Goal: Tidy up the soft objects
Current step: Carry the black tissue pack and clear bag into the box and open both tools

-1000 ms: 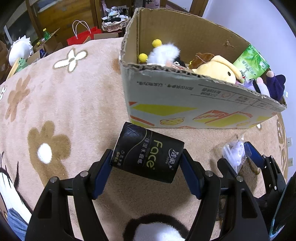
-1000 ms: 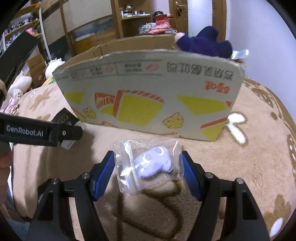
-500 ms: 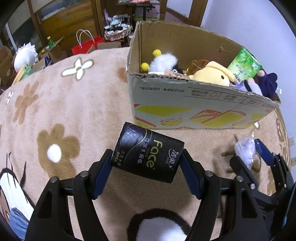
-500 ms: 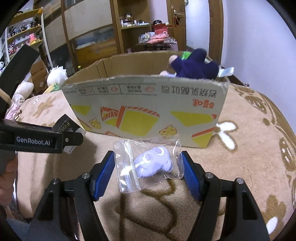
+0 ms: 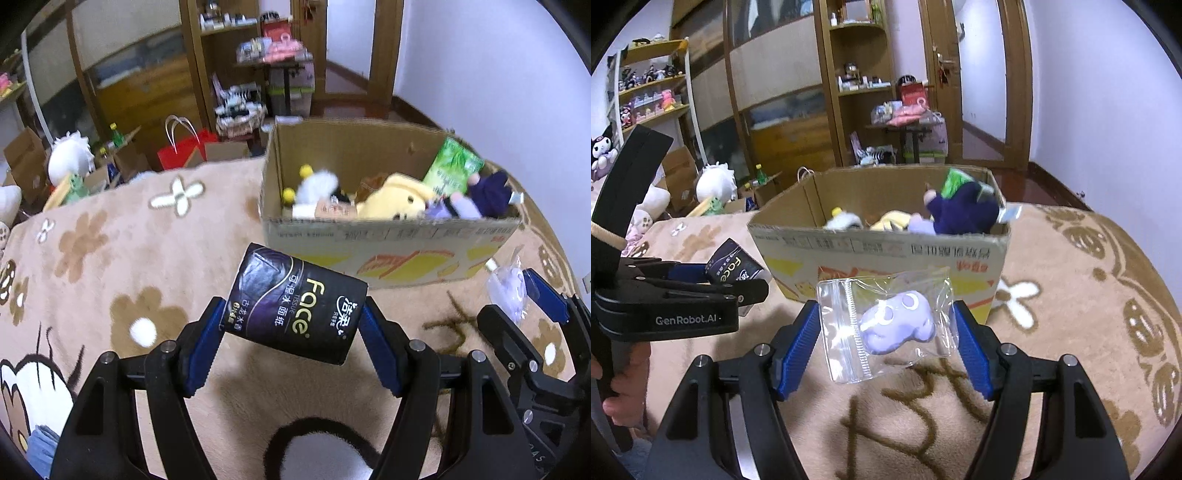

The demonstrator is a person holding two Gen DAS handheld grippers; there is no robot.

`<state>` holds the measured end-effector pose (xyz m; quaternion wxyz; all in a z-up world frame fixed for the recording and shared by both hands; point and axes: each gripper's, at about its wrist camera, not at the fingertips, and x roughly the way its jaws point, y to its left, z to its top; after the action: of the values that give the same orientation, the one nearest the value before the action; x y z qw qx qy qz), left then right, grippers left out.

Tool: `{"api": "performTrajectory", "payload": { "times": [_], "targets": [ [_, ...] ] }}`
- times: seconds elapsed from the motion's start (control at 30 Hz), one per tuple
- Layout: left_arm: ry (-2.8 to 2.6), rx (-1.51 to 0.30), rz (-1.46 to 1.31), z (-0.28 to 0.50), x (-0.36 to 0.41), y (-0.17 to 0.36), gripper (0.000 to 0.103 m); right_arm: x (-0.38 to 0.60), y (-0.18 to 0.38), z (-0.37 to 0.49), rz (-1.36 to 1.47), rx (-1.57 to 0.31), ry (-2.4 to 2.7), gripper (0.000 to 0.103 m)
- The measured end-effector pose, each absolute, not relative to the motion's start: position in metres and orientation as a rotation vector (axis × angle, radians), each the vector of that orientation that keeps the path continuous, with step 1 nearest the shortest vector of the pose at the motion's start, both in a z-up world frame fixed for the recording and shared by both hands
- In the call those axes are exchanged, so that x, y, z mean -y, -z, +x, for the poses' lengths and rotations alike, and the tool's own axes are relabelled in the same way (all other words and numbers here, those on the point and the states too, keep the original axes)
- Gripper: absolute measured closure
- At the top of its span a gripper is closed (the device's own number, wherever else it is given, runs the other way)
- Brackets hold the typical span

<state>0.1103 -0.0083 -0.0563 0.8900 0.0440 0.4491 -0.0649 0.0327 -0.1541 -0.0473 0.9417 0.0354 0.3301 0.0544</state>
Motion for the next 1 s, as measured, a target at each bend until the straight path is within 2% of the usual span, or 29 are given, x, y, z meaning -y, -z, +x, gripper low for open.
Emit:
{"api": "performTrajectory", "payload": {
  "times": [0.53, 1.0],
  "targets": [
    [0.151, -0.689, 0.093, 0.109, 0.013, 0.010, 0.032, 0.161, 0.004, 0.039, 0.087, -0.525, -0.120, 0.028],
    [0.163, -0.584, 0.162, 0.155, 0.037, -0.009, 0.032, 0.178, -0.013, 0.092, 0.127, -0.443, -0.116, 0.028]
  ]
}}
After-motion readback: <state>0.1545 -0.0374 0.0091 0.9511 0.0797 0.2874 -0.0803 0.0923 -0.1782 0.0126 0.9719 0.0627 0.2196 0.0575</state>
